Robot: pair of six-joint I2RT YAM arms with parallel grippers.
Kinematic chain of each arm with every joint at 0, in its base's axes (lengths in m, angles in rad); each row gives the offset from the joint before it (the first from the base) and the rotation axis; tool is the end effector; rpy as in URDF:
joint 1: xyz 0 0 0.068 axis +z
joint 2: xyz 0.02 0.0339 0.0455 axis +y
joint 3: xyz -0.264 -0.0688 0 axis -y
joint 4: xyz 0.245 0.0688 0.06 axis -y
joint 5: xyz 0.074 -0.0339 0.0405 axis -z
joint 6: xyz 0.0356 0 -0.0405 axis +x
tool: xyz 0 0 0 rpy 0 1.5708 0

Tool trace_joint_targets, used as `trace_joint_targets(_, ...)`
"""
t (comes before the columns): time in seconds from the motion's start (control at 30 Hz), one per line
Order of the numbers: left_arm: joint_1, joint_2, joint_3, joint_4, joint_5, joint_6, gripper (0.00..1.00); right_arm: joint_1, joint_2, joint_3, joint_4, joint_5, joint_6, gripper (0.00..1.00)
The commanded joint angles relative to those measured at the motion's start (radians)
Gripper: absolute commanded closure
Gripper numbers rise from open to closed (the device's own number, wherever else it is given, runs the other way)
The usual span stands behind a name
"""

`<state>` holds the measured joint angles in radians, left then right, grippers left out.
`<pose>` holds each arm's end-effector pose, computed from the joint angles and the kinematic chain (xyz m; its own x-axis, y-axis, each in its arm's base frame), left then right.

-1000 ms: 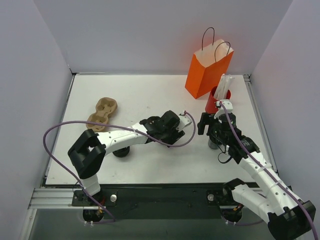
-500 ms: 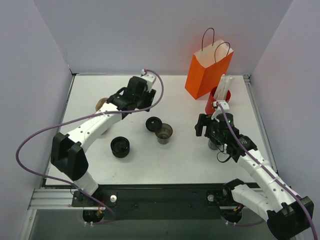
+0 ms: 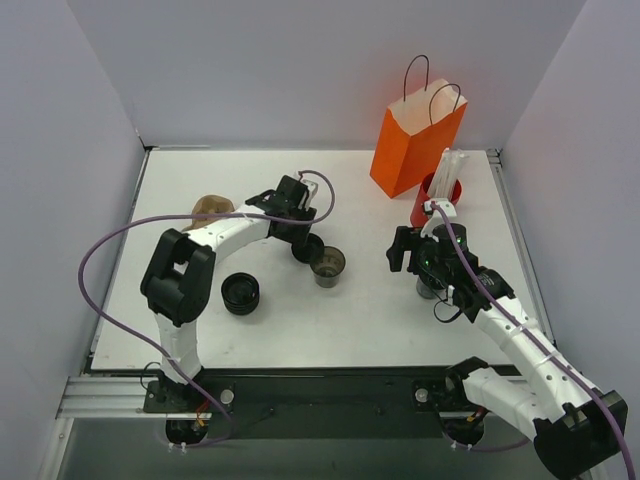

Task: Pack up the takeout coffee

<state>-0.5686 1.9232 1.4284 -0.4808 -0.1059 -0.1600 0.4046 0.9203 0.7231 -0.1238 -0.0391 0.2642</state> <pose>0.3530 -0.2211 0.2072 -0.7662 0.3016 -0.5675 0.3681 0.9298 -0.0029 0.1981 0.0864 0.2999 -0.3916 0.1162 -0.9128 -0.3369 0.9050 0.2597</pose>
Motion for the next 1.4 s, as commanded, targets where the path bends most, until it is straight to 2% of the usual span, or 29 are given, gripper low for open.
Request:
trace_joint_targets(0.0, 0.001, 0.042, -0.008, 0.088, 0.021, -0.033, 0.41, -0.004, -0.005, 0.024, 0.019, -0.004, -0.003, 0.26)
trace_joint_targets(0.27, 0.001, 0.105, -0.003, 0.111, -0.003, -0.033, 0.48, -0.003, -0.011, 0.021, 0.018, -0.012, -0.016, 0.26)
trace_joint_targets(0.4, 0.001, 0.132, 0.014, 0.093, -0.008, -0.033, 0.57, -0.003, -0.012, 0.013, 0.018, 0.005, 0.012, 0.27)
trace_joint_targets(0.5, 0.001, 0.129, 0.001, 0.097, 0.000, -0.033, 0.65, -0.003, -0.021, 0.015, 0.009, 0.002, 0.015, 0.28)
trace_joint_targets(0.57, 0.003, 0.122, -0.003, 0.097, 0.006, -0.030, 0.79, -0.003, -0.031, 0.013, 0.009, -0.004, 0.015, 0.28)
trace_joint_targets(0.7, 0.018, 0.085, -0.011, 0.097, 0.025, -0.033, 0.89, -0.003, -0.035, 0.021, 0.016, -0.027, 0.009, 0.28)
trace_joint_targets(0.83, 0.030, 0.051, -0.011, 0.093, 0.041, -0.044, 0.94, -0.003, -0.035, 0.029, 0.010, -0.059, 0.000, 0.28)
trace_joint_targets(1.07, 0.050, -0.091, 0.000, 0.059, 0.052, -0.036, 0.97, -0.004, -0.017, 0.036, 0.157, -0.202, 0.010, 0.28)
trace_joint_targets(1.2, 0.064, -0.260, -0.052, 0.140, 0.150, -0.003, 0.98, -0.006, 0.063, 0.094, 0.239, -0.387, 0.047, 0.28)
trace_joint_targets(1.27, 0.093, -0.308, -0.069, 0.185, 0.334, -0.039, 0.98, -0.003, 0.103, 0.113, 0.282, -0.554, 0.020, 0.28)
trace_joint_targets(1.3, 0.104, -0.340, -0.066, 0.189, 0.416, -0.064, 0.98, 0.002, 0.106, 0.107, 0.298, -0.599, -0.059, 0.28)
trace_joint_targets(1.33, 0.110, -0.349, -0.057, 0.188, 0.519, -0.106, 0.98, 0.019, 0.103, 0.093, 0.329, -0.604, -0.119, 0.28)
trace_joint_targets(1.37, 0.116, -0.355, -0.024, 0.151, 0.552, -0.119, 0.98, 0.023, 0.092, 0.081, 0.345, -0.582, -0.173, 0.28)
